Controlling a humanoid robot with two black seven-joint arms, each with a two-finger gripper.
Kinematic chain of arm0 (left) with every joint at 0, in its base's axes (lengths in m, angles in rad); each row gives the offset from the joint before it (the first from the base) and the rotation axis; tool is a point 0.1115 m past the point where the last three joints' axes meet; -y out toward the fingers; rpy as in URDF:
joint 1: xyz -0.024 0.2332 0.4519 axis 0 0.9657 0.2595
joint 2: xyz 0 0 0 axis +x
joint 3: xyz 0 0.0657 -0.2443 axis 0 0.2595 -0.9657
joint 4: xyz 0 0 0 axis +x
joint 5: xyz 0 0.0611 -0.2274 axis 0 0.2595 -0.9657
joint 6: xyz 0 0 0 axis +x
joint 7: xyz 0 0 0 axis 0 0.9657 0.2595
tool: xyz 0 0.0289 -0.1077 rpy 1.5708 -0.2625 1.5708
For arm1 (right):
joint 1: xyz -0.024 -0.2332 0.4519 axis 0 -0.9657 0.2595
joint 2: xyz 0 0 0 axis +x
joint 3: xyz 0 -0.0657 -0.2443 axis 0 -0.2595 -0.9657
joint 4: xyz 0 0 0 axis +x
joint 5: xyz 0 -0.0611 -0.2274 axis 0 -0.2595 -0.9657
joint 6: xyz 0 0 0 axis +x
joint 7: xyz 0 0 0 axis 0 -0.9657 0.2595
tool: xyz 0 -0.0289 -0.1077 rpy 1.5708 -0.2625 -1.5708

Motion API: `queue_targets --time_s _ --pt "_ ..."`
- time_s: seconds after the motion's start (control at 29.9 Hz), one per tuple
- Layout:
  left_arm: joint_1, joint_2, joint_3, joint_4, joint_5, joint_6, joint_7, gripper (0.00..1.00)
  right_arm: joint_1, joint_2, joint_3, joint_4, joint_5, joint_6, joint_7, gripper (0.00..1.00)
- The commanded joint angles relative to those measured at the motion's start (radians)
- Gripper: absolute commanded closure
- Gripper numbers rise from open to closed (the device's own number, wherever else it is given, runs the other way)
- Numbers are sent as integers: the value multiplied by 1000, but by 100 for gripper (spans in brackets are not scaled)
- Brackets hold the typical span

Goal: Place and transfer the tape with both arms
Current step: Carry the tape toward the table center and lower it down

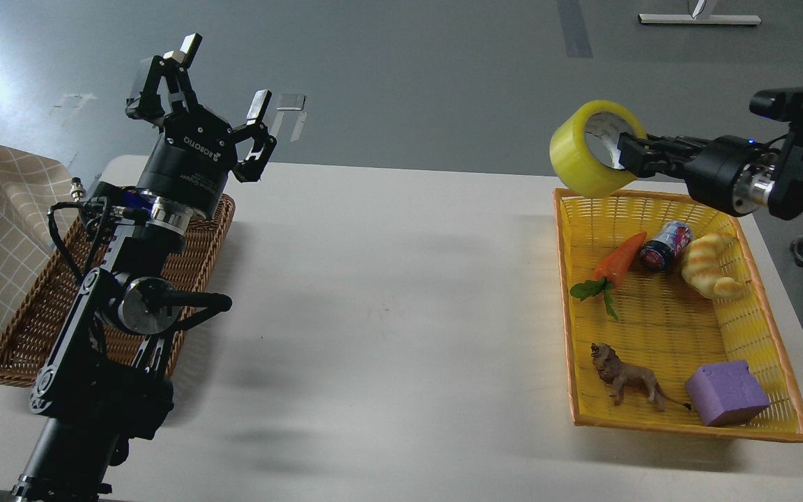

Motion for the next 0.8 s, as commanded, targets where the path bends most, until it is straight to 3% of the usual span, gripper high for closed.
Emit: queue_targets --time_s 0.0,0.2,0.33,0.77 --pt "-2 1 -3 0 0 0 0 1 78 156 -80 -120 -18 0 -2 100" --pt "13 -5 -7 -8 2 0 0 1 149 352 -186 -272 -110 0 -1 100" --pt "15 -7 -13 -8 2 0 0 1 173 422 -287 -311 -125 0 -1 100" --pt "35 1 -27 -23 0 -4 -10 1 124 426 -364 -407 -149 0 -4 100"
